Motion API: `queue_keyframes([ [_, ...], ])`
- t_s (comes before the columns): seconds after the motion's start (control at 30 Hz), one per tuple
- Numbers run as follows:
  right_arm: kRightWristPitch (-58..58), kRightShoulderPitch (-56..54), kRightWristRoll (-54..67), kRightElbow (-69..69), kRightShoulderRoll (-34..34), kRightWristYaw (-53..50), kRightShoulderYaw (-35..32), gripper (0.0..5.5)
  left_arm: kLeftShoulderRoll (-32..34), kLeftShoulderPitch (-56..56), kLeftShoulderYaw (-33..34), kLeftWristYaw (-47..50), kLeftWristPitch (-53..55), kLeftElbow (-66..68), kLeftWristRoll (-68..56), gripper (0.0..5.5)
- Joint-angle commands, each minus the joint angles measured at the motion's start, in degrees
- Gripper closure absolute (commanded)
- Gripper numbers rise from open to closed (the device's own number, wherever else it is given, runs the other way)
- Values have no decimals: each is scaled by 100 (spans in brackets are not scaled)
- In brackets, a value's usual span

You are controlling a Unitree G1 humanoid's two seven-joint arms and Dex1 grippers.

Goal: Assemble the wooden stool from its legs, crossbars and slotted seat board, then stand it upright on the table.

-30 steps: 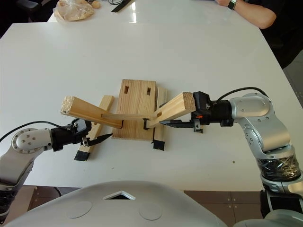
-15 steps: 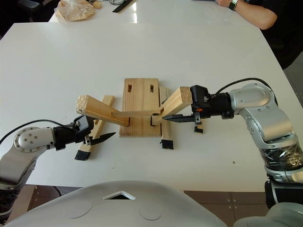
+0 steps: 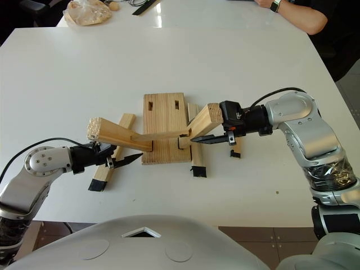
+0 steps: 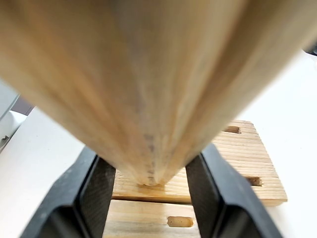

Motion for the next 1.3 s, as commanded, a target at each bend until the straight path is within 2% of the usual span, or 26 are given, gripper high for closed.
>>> queue_keyframes([
  [0.03,49,386,-636,46,-230,229,454,349,-101,-139,-54,127,90,64,66,189],
  [0.33,143,237,-523,69,-189,249,572,349,-241,-350,-134,152,199,114,76,189],
  [0.67,297,-407,-1285,957,178,284,1631,349,-428,-815,-583,66,258,247,181,189],
  [0.87,340,-567,-1506,1495,345,204,1936,349,-358,-749,-618,4,202,419,200,189],
  [1.1,424,-512,-1380,1373,325,39,1898,349,-347,-738,-594,-4,212,402,165,189],
  [1.3,541,-498,-1127,1206,188,-76,1573,349,-197,-527,-425,22,195,349,169,189],
])
